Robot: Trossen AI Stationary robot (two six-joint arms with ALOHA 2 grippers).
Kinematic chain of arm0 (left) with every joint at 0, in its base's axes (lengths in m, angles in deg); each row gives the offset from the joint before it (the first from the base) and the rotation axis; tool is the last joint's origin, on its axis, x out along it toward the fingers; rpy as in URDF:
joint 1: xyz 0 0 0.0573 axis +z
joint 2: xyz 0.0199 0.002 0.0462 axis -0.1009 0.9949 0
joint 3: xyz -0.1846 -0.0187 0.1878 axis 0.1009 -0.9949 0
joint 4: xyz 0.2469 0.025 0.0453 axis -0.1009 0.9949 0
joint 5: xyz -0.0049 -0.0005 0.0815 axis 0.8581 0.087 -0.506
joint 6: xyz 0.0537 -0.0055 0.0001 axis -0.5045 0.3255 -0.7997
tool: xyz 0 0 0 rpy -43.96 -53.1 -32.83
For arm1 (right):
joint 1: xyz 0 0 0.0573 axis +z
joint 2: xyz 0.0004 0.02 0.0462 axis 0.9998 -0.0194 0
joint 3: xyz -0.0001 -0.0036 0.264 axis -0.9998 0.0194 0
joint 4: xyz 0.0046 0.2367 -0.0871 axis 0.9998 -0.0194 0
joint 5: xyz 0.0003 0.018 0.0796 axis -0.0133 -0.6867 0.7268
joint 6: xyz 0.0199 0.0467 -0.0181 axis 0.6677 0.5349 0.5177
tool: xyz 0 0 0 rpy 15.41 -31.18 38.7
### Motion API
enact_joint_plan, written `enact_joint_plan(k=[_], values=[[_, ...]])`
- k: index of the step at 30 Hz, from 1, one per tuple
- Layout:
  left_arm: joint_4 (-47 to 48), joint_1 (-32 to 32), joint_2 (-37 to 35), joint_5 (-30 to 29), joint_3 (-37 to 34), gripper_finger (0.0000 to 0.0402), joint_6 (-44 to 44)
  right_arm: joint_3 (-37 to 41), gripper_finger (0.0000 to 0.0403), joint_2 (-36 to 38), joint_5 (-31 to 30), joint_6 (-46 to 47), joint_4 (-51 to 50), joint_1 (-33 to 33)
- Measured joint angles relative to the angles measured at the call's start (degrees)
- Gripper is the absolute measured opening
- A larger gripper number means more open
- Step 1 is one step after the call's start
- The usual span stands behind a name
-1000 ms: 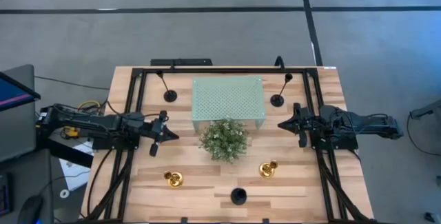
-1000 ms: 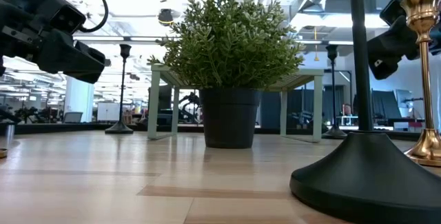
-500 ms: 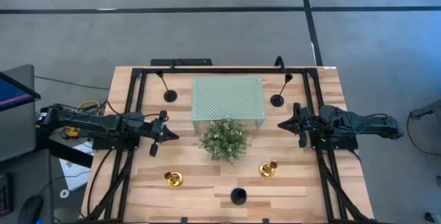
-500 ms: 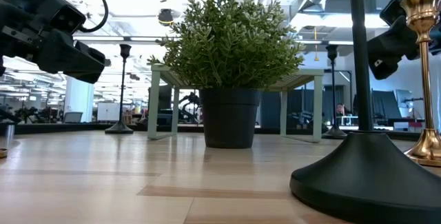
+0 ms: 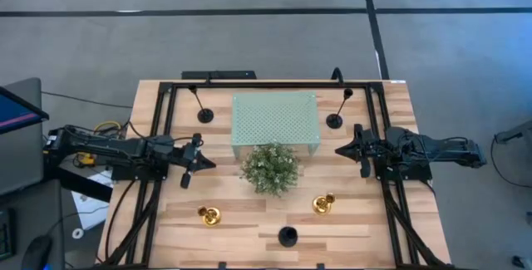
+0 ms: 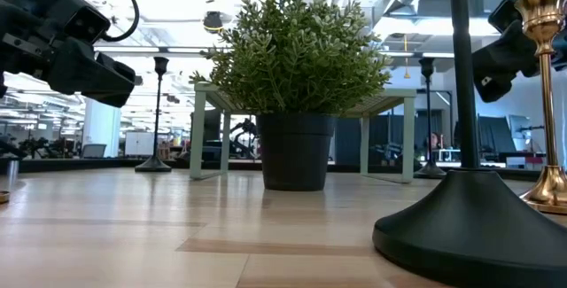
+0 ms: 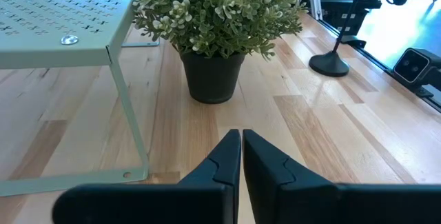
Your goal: Pick & Place candle stick holders
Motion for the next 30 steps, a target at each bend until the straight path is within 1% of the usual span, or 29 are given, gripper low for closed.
enact_joint_plan(k=[23,30], values=[[0.00,0.01,0.01,0.00,0.01,0.0017,0.00,0.00,0.0000,0.00,0.00,-0.04,0.00,0.00],[0.00,0.01,0.02,-0.02,0.01,0.0017,0.00,0.00,0.0000,-0.01,0.01,-1.79,-0.01,-0.02]])
